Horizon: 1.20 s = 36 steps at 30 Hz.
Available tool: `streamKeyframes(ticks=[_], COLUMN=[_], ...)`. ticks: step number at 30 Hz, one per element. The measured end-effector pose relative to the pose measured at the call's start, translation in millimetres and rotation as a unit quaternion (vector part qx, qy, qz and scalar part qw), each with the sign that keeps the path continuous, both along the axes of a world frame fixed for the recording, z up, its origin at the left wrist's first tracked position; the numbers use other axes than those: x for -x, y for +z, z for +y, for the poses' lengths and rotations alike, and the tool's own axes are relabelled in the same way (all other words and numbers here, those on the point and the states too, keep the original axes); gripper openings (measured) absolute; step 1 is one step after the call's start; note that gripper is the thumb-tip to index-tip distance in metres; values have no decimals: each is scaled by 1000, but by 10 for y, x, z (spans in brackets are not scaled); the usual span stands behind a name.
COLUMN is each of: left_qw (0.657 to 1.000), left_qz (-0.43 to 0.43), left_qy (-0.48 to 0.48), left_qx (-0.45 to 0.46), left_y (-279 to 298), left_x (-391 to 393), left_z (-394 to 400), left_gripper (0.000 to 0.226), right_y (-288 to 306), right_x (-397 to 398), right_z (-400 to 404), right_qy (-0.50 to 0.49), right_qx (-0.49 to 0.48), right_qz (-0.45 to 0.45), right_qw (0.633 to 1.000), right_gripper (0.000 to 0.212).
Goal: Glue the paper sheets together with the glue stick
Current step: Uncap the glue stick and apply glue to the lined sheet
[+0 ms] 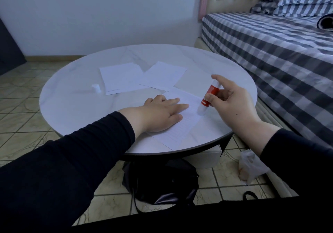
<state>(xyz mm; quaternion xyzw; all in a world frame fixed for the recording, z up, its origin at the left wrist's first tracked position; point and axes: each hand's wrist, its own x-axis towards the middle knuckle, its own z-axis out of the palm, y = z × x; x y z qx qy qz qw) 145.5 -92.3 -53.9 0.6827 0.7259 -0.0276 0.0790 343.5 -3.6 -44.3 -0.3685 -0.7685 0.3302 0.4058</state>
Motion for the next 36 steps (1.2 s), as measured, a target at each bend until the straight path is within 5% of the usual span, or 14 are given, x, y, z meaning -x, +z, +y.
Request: streamKeyframes(ticks=[4,10,15,36], left_qw=[1000,998,999,995], left_qz=[-10,-44,-8,68], left_qy=[1,16,31,75], left_qx=[-12,-41,4,22], left_y=[29,102,103,84], left_x=[-10,-21,-46,-83], left_z=[-7,-82,-119,-159], left_gripper=[48,46,51,52], right_y=[-10,8,61,45], right_x=[58,36,51,0], right_z=[-204,-192,-303,-356], right_qy=[63,19,33,24], right_qx=[14,-1,20,-22], right_qz=[-1,-34,24,-69], right_qw=[998,999,999,997], right_gripper=[50,50,50,48])
